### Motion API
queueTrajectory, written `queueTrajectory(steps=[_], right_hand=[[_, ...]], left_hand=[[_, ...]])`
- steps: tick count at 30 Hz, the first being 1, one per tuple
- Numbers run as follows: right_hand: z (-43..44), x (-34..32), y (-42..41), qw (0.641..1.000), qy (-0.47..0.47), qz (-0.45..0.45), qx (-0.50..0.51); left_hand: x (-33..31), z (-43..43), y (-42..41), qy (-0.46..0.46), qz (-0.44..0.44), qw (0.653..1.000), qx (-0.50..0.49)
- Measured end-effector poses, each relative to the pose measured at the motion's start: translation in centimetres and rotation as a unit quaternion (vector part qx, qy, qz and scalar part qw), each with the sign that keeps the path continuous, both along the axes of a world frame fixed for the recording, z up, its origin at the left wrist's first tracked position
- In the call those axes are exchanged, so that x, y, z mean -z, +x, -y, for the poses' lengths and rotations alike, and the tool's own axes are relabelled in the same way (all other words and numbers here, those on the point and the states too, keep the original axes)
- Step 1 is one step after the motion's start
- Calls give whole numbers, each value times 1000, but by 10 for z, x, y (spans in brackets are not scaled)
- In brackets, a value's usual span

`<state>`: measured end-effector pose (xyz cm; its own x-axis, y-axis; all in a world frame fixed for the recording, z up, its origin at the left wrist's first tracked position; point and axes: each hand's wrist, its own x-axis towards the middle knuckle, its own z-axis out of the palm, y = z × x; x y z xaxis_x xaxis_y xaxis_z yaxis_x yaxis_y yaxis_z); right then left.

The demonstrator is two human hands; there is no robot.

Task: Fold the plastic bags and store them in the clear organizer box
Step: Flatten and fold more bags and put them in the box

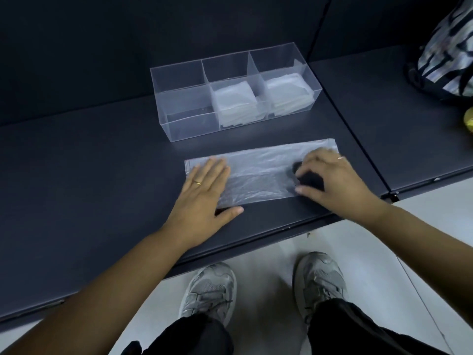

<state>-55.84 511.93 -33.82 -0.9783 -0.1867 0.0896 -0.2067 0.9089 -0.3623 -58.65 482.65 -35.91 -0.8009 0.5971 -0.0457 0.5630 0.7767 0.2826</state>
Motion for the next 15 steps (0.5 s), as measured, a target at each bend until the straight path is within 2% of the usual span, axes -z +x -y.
queueTrajectory(steps=[3,8,12,14,15], right_hand=[[4,1,13,999,-5,51,-13],[15,5,7,999,-20,44,-11],[9,-8,4,983,-111,145,23],[5,-18,5,978,-115,175,26],[3,-23,6,983,-91,158,28]], left_hand=[[0,-14,9,31,22,998,46],[6,-24,11,21,28,998,42],[4,-28,9,46,6,999,17],[-1,-31,10,63,-23,997,23],[-2,-33,10,78,-39,996,26]])
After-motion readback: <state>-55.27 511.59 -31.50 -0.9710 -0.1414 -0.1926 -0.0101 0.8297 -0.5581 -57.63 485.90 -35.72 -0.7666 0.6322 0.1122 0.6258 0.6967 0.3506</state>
